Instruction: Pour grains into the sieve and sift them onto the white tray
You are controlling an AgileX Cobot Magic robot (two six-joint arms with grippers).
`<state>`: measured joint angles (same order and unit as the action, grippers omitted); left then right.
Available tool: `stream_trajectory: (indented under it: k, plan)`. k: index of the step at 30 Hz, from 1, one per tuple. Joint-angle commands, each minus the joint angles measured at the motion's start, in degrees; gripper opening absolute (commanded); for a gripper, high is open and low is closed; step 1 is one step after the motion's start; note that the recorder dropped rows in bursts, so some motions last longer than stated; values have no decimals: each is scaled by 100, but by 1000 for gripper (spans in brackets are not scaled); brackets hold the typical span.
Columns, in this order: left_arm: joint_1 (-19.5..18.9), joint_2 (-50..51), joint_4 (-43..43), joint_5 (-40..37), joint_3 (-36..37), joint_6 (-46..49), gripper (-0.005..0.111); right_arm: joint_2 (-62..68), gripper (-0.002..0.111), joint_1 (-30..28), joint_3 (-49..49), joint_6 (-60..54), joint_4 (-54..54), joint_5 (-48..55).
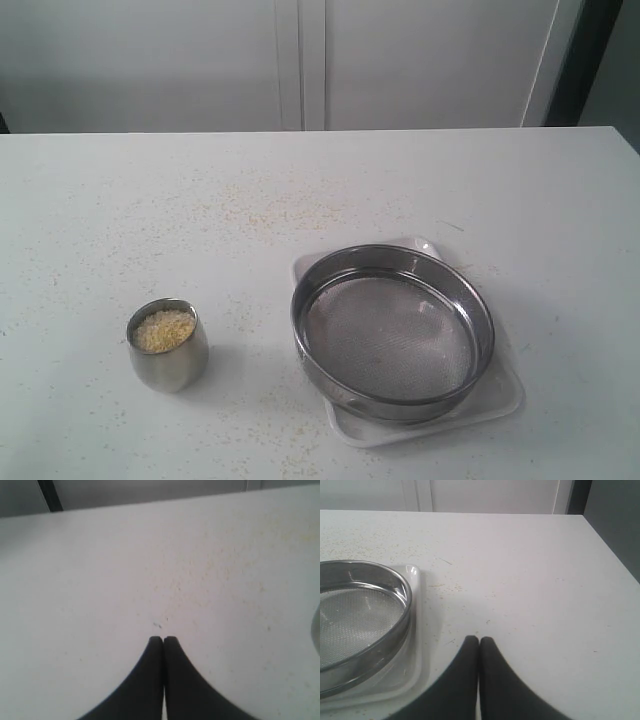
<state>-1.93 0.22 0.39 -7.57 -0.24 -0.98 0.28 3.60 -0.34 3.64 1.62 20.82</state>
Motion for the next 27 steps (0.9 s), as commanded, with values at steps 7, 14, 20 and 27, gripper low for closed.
stream_trajectory:
  k: [7,14,20,27]
  plan:
    - [33,-22,-6,1698,24,-1,0,-28,0,-16,34,5,9,-79]
    - [33,-22,-6,1698,24,-1,0,-28,0,-16,34,5,9,-79]
    - [33,-22,-39,1754,24,-1,0,-28,0,-16,34,5,9,-79]
    - [33,-22,-39,2227,24,-1,0,-28,0,-16,34,5,9,-79]
